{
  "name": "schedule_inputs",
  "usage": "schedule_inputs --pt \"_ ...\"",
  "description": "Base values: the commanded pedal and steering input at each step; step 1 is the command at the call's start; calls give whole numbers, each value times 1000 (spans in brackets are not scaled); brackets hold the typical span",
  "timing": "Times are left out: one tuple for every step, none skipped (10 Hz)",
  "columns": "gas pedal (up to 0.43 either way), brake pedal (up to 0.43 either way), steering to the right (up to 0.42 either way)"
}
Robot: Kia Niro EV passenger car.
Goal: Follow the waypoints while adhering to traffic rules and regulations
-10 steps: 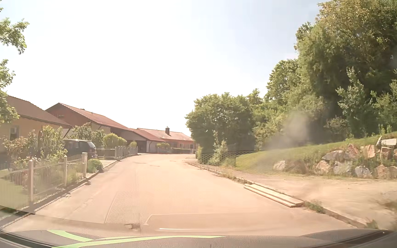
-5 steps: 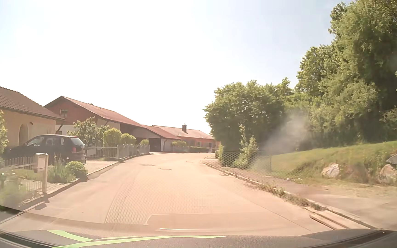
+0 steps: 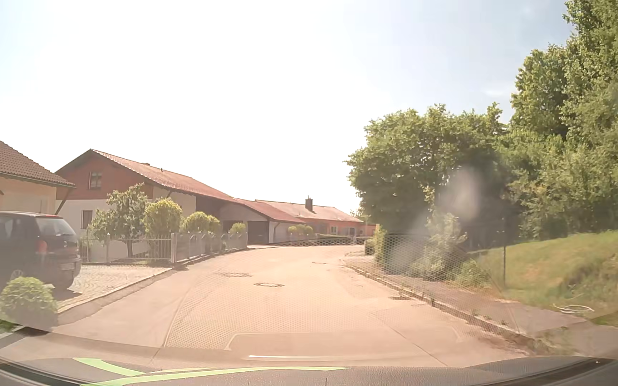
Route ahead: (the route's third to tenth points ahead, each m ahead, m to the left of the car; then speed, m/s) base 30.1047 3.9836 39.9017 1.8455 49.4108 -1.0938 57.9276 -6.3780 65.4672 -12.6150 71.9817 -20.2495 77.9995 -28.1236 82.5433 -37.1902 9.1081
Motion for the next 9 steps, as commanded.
schedule_inputs --pt "67 0 -29" --pt "67 0 -24" --pt "67 0 -17" --pt "67 0 -12" --pt "67 0 -10" --pt "59 0 -9" --pt "47 0 -8" --pt "47 0 -3" --pt "47 0 6"
